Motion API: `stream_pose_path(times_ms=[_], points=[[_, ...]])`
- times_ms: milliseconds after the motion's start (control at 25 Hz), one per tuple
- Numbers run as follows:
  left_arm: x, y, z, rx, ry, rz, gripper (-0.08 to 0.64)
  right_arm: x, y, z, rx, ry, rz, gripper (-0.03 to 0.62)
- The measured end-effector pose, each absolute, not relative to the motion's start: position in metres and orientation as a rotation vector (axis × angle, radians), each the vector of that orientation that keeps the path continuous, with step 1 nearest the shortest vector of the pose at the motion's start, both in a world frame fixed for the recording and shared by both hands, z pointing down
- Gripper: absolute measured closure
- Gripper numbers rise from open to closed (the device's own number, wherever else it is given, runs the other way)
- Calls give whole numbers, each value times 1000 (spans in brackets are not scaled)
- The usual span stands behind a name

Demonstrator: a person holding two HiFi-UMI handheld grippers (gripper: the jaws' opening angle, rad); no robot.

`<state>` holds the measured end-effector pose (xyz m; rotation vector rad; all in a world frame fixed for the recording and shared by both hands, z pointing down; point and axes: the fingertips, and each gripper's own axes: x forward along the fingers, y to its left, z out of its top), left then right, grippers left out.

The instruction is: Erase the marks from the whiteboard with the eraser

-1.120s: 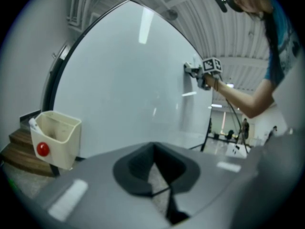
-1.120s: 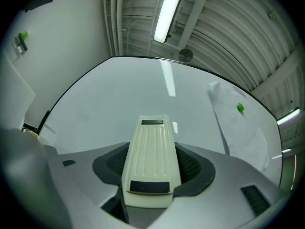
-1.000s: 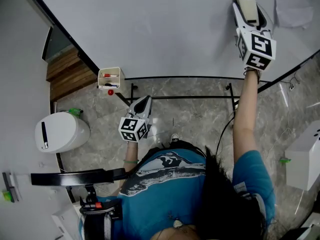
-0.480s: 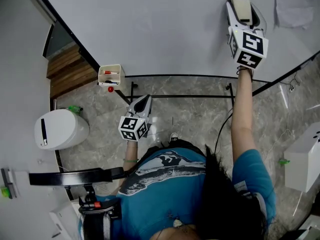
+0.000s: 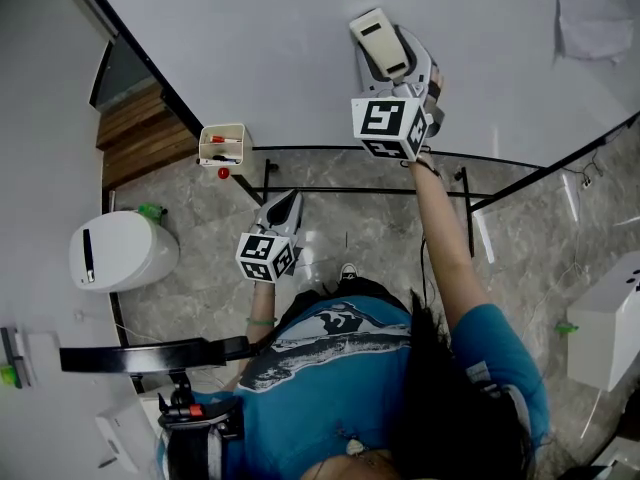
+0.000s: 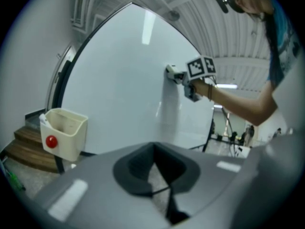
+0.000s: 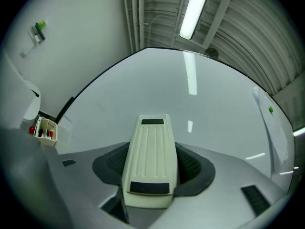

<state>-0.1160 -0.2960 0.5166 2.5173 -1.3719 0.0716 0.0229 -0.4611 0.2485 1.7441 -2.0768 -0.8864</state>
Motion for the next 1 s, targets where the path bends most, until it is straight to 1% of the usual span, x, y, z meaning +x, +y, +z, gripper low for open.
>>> stream_pose_path(times_ms=[320, 560, 800, 1000], points=[[-124, -294, 522, 2490, -1398, 73, 555, -47, -468, 354, 1491, -2016, -895, 330], [-132, -292, 525, 2464, -1426, 73, 555, -69, -470, 407, 1358, -2019, -830, 330], [-140, -293, 528, 2446, -1451, 70, 555, -59, -472, 396, 1377, -2026, -835, 330], [-141, -294, 527, 2443, -1455, 67, 555, -19, -468, 335, 1536, -2064, -823, 330]])
